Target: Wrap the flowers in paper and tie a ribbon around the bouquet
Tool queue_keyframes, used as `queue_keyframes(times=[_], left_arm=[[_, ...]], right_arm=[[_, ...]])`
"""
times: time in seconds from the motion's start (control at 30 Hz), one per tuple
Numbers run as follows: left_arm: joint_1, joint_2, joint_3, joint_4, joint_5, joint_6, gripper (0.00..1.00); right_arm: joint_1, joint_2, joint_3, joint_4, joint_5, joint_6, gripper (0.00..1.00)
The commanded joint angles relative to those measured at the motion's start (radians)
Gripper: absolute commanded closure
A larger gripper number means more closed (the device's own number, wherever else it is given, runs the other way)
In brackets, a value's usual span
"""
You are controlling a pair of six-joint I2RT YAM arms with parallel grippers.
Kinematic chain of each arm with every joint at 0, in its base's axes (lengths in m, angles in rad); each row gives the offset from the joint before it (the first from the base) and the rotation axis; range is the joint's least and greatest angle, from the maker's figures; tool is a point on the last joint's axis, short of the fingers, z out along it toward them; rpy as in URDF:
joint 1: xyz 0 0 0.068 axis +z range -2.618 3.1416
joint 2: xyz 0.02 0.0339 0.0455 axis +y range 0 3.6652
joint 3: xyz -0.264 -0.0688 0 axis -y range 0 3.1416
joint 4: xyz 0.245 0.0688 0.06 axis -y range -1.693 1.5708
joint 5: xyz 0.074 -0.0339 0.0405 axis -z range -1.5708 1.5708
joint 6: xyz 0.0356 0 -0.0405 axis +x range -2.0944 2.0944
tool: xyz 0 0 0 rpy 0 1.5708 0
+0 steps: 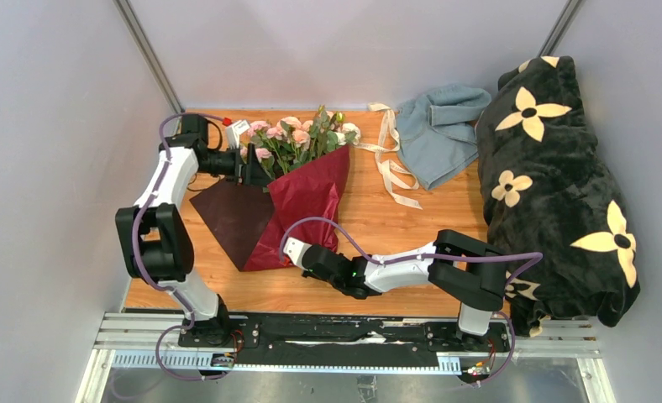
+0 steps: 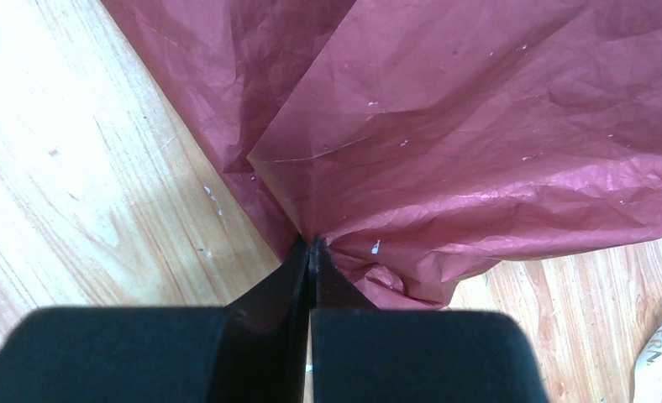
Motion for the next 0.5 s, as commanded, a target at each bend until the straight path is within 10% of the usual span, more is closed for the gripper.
queue_keyframes(times=[0.0,0.47], left_arm=[[0.027,-0.109,0.007,-0.016,0.057,0.02,0.14],[-0.077,-0.003,-0.098,-0.01,-0.123,0.09,0.1]], right_arm=[[-0.002,0.025,0.008,-0.061,-0.028,-0.012,1.0],[-0.002,0.024,0.021,-0.071,-0.027,-0.025,1.0]])
